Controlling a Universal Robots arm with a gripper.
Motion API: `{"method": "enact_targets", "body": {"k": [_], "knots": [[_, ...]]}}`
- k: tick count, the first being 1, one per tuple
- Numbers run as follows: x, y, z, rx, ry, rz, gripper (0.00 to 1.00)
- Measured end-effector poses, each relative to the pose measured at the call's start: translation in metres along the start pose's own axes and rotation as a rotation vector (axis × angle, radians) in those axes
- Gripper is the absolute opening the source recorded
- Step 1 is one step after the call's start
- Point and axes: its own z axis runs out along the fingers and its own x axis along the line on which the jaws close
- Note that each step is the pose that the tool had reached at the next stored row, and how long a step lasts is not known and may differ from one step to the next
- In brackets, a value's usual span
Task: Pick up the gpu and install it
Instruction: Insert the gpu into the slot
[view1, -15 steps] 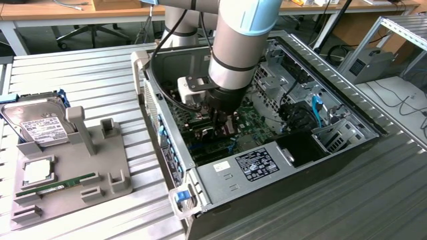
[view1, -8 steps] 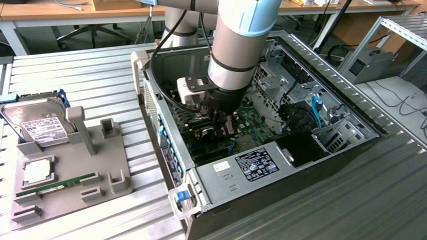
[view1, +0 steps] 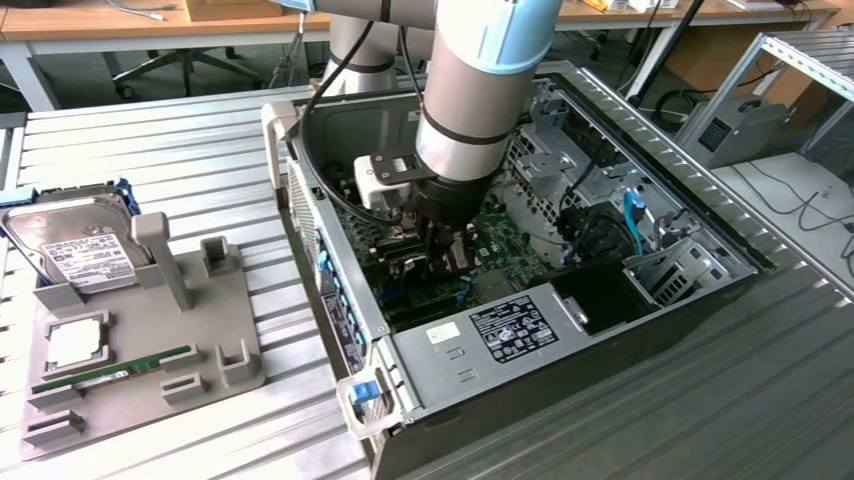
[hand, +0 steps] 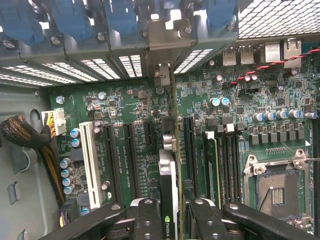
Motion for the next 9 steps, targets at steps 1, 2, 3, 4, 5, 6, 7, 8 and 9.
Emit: {"method": "enact_targets", "body": {"k": [1, 2, 3, 4, 5, 6, 7, 8, 9], "knots": [[0.0, 0.0, 0.0, 0.0, 0.0001, 0.0, 0.27], [0.0, 0.0, 0.0, 0.0, 0.0, 0.0, 0.27], [0.0, 0.0, 0.0, 0.0, 0.0, 0.0, 0.27], [0.0, 0.0001, 0.0, 0.0, 0.0, 0.0, 0.27], [0.0, 0.0001, 0.0, 0.0, 0.0, 0.0, 0.27], [0.0, 0.0001, 0.0, 0.0, 0.0, 0.0, 0.27], [0.0, 0.0001, 0.0, 0.0, 0.0, 0.0, 0.27], [0.0, 0.0001, 0.0, 0.0, 0.0, 0.0, 0.27], [0.0, 0.0001, 0.0, 0.0, 0.0, 0.0, 0.27]]}}
